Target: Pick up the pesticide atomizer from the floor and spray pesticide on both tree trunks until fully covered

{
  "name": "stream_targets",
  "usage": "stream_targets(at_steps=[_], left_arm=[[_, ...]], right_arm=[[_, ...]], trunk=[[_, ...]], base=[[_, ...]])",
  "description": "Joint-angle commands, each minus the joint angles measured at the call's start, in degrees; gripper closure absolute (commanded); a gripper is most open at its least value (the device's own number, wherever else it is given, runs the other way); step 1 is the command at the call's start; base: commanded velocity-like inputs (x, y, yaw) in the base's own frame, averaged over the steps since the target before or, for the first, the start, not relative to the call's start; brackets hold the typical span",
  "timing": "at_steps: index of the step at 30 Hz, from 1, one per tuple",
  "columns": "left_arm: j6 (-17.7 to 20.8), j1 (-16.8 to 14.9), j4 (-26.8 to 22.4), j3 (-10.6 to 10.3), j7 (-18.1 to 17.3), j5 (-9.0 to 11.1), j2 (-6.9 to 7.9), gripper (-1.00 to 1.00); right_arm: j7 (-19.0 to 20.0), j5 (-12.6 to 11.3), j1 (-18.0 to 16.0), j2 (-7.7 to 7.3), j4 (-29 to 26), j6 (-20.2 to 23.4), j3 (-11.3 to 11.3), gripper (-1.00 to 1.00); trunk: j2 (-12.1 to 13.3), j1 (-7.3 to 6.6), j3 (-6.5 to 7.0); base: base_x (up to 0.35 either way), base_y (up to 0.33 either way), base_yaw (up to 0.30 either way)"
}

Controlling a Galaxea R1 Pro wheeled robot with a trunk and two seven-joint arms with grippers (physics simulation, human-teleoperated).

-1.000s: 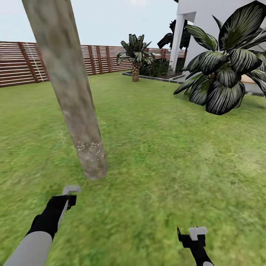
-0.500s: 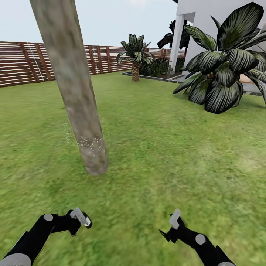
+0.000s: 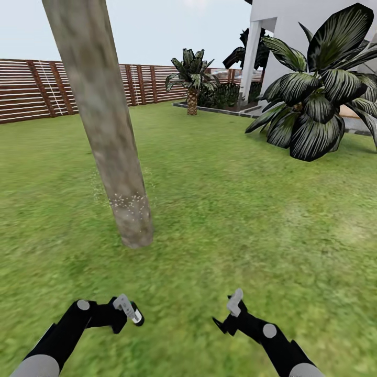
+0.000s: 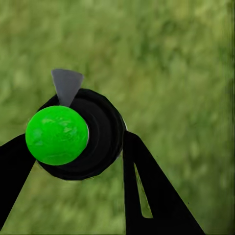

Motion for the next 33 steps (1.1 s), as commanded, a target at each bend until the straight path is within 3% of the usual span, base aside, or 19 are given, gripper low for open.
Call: stream_targets(at_steps=[1,3,4,8,13,14,19,24,26,30,33], left_arm=[[0.6,0.0,-0.1,-0.2,-0.4,-0.2,-0.37,1.0],[0.6,0.0,-0.1,-0.8,-0.4,-0.2,-1.03,1.0],[0.5,-0.1,-0.1,-8.0,-0.4,-0.5,-3.38,1.0],[1.8,-1.1,-0.1,-12.0,-0.4,-2.8,-4.46,1.0],[2.6,-1.3,-0.1,-12.8,-0.5,-3.3,-6.09,1.0],[2.6,-1.3,-0.1,-12.8,-0.5,-3.4,-6.35,1.0],[2.7,-1.4,-0.1,-12.8,-0.5,-7.5,-8.25,1.0],[2.7,-1.4,-0.1,-12.9,-0.5,-8.5,-9.74,1.0],[2.7,-1.4,-0.1,-12.9,-0.5,-10.1,-10.45,1.0],[2.7,-1.4,-0.2,-12.9,-0.6,-12.5,-11.55,1.0],[2.7,-1.4,-0.4,-12.9,-0.6,-12.8,-12.01,1.0]], right_arm=[[0.7,0.5,0.0,0.11,-0.4,-0.2,-0.5,-1.0],[1.3,0.5,-0.1,0.16,-1.0,-0.1,-0.5,-1.0],[22.9,0.5,-0.1,0.2,-8.3,-0.1,-0.5,-1.0],[24.1,0.5,-0.1,0.79,-9.4,-0.1,-0.4,-1.0],[26.2,0.5,-0.1,1.02,-10.5,-0.1,-0.4,-1.0],[26.3,0.5,-0.1,1.03,-10.6,-0.1,-0.4,1.0],[28.9,0.5,-0.1,1.5,-12.0,0.0,-0.4,1.0],[30.5,0.5,-0.1,2.55,-13.8,0.1,-0.4,1.0],[30.6,0.5,-0.2,3.34,-14.0,0.1,-0.1,1.0],[30.6,0.5,-0.2,3.73,-14.3,1.4,6.1,1.0],[30.6,0.4,-0.4,3.76,-15.1,2.7,7.1,1.0]], trunk=[[0.0,-0.01,-0.05],[0.0,-0.01,-0.05],[0.0,-0.01,-0.05],[0.0,-0.01,-0.05],[0.0,-0.01,-0.05],[0.0,-0.01,-0.05],[0.0,-0.01,-0.05],[0.0,-0.01,-0.05],[0.0,-0.01,-0.05],[0.0,-0.01,-0.05],[0.0,-0.01,-0.05]], base=[[0.0,0.0,0.0],[0.0,0.0,0.0],[0.0,0.0,0.0],[0.0,0.0,0.0],[0.0,0.0,0.0],[0.0,0.0,0.0],[0.0,0.0,0.0],[0.0,0.0,0.0],[0.0,0.0,0.0],[0.0,0.0,0.0],[0.0,0.0,0.0]])
